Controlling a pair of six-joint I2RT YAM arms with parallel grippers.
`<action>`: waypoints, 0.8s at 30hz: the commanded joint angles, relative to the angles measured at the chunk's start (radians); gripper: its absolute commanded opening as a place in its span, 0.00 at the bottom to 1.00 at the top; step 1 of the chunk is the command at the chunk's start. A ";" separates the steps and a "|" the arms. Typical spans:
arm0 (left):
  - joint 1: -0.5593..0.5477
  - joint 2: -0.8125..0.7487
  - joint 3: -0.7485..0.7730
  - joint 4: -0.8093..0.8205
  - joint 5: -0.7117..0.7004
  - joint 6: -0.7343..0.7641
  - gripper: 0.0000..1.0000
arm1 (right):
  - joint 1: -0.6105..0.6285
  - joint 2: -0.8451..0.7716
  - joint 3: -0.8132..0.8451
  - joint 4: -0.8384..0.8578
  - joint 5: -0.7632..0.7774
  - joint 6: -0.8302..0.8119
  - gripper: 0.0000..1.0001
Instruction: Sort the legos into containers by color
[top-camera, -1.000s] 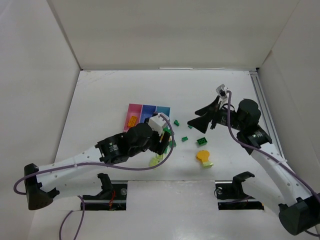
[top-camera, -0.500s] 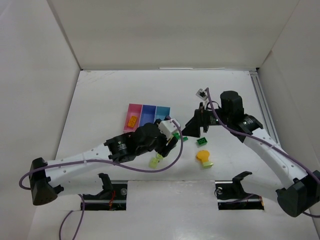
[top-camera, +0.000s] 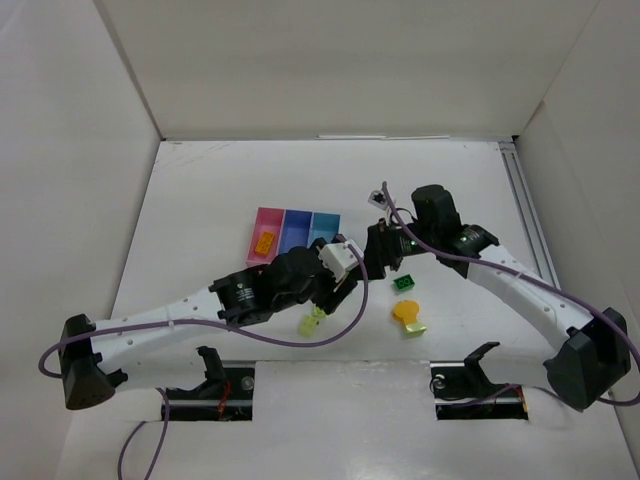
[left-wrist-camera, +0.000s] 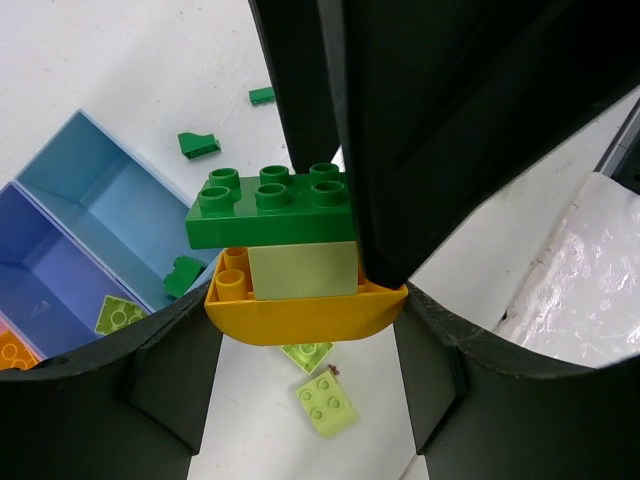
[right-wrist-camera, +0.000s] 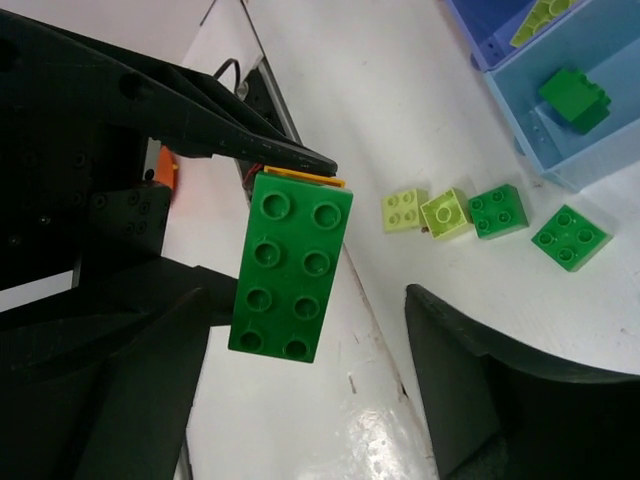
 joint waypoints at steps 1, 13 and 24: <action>-0.005 -0.031 0.008 0.049 -0.001 0.018 0.25 | 0.027 -0.007 0.063 0.085 -0.018 0.040 0.77; -0.005 -0.059 -0.022 0.067 -0.010 0.018 0.22 | 0.027 0.002 0.081 0.067 0.005 0.040 0.45; -0.005 -0.087 -0.051 0.067 -0.010 0.009 0.21 | -0.029 -0.029 0.081 0.057 0.053 0.031 0.10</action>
